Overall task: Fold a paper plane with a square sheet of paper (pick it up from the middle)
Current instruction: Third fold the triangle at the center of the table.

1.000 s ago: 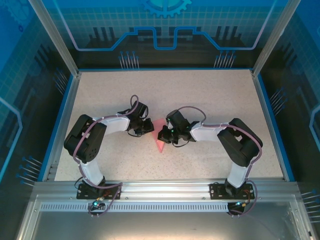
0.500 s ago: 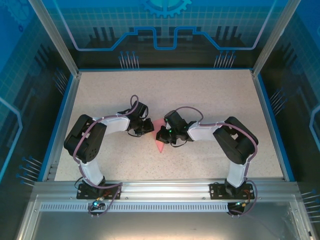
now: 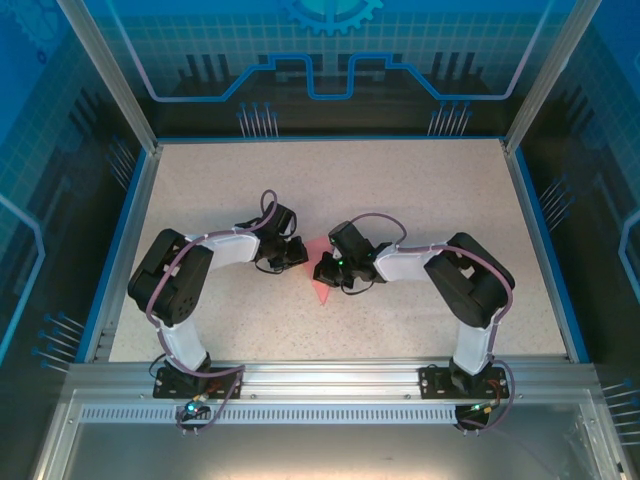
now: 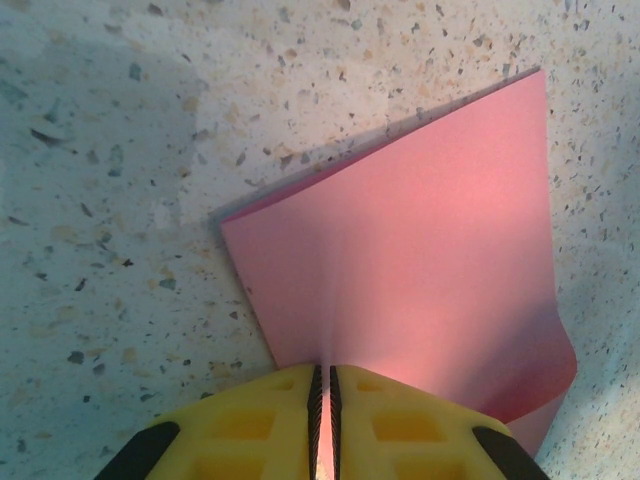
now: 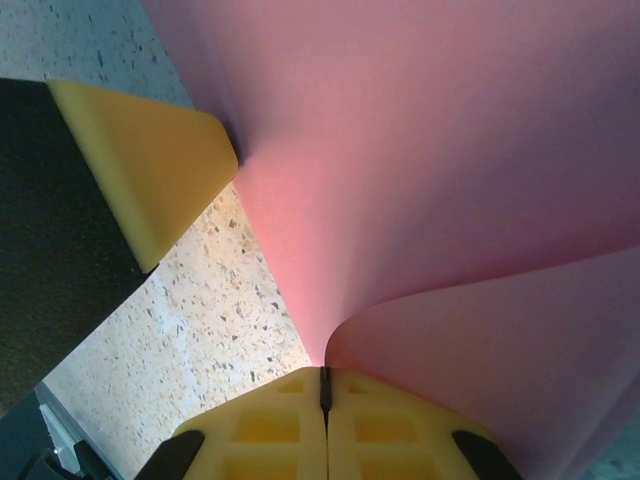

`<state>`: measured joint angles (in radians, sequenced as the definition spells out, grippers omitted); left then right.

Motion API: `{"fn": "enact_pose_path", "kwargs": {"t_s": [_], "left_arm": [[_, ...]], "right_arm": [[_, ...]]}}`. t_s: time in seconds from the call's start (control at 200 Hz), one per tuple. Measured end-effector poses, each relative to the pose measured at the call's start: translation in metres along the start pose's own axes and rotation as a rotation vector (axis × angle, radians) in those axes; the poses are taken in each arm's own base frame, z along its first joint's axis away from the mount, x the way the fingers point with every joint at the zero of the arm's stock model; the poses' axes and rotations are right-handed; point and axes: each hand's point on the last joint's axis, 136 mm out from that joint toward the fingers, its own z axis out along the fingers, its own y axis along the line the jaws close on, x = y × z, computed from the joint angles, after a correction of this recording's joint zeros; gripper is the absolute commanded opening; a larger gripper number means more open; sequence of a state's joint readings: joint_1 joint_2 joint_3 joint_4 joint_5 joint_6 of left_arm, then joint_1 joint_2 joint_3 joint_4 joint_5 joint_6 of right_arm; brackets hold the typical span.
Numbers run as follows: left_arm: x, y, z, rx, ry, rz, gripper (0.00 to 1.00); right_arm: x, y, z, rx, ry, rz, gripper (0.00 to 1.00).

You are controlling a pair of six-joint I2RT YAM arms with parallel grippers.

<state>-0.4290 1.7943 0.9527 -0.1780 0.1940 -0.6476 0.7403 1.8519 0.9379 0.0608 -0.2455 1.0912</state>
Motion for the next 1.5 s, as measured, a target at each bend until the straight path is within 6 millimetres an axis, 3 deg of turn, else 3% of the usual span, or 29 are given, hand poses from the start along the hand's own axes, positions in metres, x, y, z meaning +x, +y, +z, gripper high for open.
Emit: {"fn": "enact_pose_path", "kwargs": {"t_s": [1.065, 1.305, 1.5], "left_arm": [[0.0, 0.0, 0.0, 0.0, 0.0, 0.0, 0.16], [-0.001, -0.001, -0.002, 0.004, -0.005, -0.003, 0.2], [-0.013, -0.006, -0.024, 0.037, -0.064, -0.034, 0.22]], "right_arm": [[-0.002, -0.005, 0.005, 0.019, -0.008, 0.004, 0.09], [-0.002, -0.002, 0.005, 0.01, -0.008, 0.006, 0.26], [-0.003, 0.004, 0.005, -0.004, -0.009, 0.0, 0.35]]}}
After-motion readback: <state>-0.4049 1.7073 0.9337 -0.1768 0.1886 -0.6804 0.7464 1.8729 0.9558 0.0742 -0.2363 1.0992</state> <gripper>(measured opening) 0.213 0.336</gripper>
